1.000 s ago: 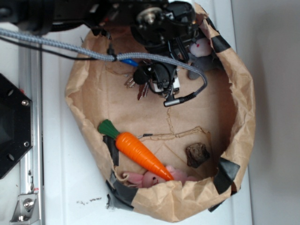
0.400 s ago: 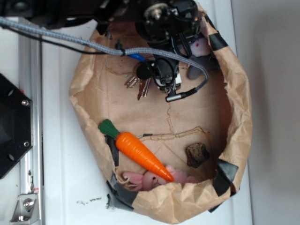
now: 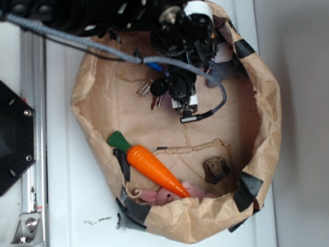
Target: Grab the silver keys.
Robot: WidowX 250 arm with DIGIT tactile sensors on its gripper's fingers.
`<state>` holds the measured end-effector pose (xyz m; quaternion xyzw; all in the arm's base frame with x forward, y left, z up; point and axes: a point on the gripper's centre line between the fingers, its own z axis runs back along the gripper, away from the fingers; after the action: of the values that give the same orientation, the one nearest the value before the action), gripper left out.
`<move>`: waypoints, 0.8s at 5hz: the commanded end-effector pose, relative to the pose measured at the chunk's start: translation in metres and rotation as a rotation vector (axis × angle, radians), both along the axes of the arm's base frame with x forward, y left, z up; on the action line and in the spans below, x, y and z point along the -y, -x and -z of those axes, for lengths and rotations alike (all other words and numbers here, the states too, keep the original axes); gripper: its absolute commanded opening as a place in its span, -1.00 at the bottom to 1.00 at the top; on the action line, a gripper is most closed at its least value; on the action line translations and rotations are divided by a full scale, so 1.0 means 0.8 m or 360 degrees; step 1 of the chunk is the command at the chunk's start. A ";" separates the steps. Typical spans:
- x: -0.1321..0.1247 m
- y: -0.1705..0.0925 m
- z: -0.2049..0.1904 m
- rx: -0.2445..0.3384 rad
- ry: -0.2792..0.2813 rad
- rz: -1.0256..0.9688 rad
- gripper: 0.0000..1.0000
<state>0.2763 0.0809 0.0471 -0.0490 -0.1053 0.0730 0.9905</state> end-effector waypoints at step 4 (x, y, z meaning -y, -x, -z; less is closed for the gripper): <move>-0.012 -0.016 -0.011 0.0063 -0.0091 -0.0053 -1.00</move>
<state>0.2790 0.0893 0.0414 -0.0266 -0.1054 0.0929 0.9897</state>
